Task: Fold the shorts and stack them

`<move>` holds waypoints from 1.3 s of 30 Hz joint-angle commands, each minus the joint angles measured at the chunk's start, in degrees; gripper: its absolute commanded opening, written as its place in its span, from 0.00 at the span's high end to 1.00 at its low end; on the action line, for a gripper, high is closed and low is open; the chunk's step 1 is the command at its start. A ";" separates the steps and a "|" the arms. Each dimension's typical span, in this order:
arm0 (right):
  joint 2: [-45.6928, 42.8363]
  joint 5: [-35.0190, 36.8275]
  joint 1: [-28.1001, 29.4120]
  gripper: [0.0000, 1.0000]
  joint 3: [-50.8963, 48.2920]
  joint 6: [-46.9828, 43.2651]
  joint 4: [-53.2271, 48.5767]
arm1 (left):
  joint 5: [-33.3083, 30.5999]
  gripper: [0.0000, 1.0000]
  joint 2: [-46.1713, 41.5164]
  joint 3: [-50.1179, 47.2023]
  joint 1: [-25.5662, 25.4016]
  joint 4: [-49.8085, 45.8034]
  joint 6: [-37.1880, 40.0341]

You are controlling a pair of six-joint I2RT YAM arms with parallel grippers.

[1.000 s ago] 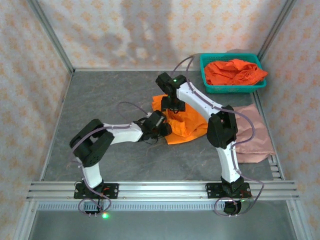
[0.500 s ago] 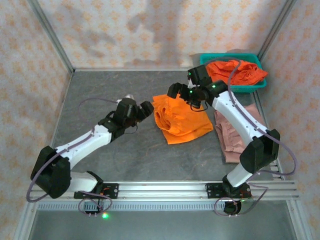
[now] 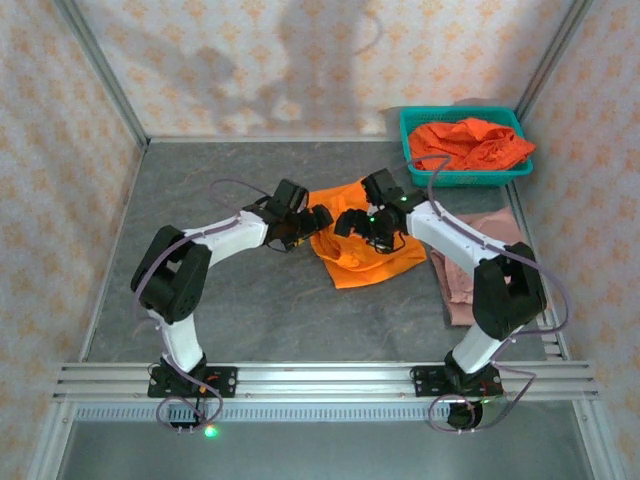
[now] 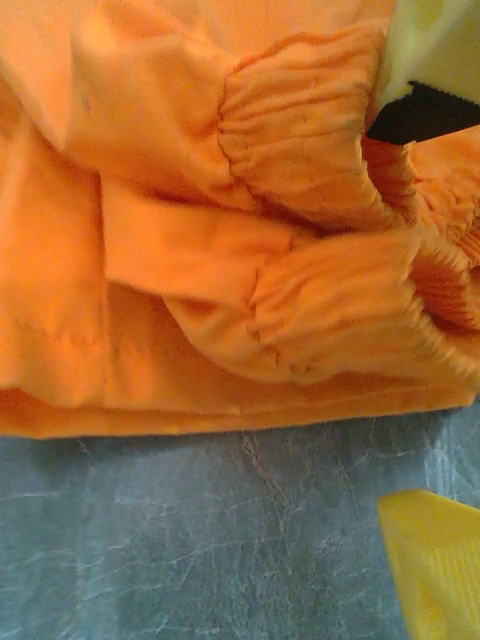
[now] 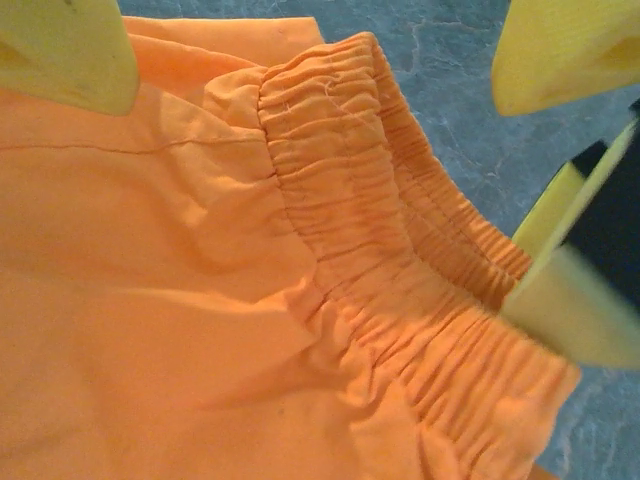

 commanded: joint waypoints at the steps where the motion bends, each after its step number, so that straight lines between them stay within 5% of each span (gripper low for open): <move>1: -1.99 6.32 3.03 0.05 -1.06 -5.10 -0.25 | 2.20 0.08 0.49 3.09 -0.20 0.69 -0.02; 6: -4.13 13.62 7.25 0.03 -4.65 -13.76 1.15 | 1.29 0.08 1.63 5.44 -0.21 0.02 0.12; 14: -4.49 19.97 11.10 0.05 -9.83 -19.83 6.68 | 1.37 0.22 5.92 9.49 -0.10 -2.65 -0.04; 21: 0.12 22.26 13.34 0.13 -9.16 -21.26 10.79 | 2.37 0.45 9.36 12.09 -0.11 -3.65 0.32; 30: 0.19 26.57 14.56 0.77 -8.37 -20.12 11.71 | 2.43 0.90 10.30 17.71 -0.17 -7.23 2.35; 35: -6.71 32.15 14.56 0.98 -7.11 -20.38 9.54 | 2.09 0.97 11.45 29.70 -0.14 -14.94 6.88; 39: -10.27 34.17 14.61 1.00 -4.98 -21.37 7.56 | 2.72 0.98 14.89 42.01 -0.20 -21.90 11.36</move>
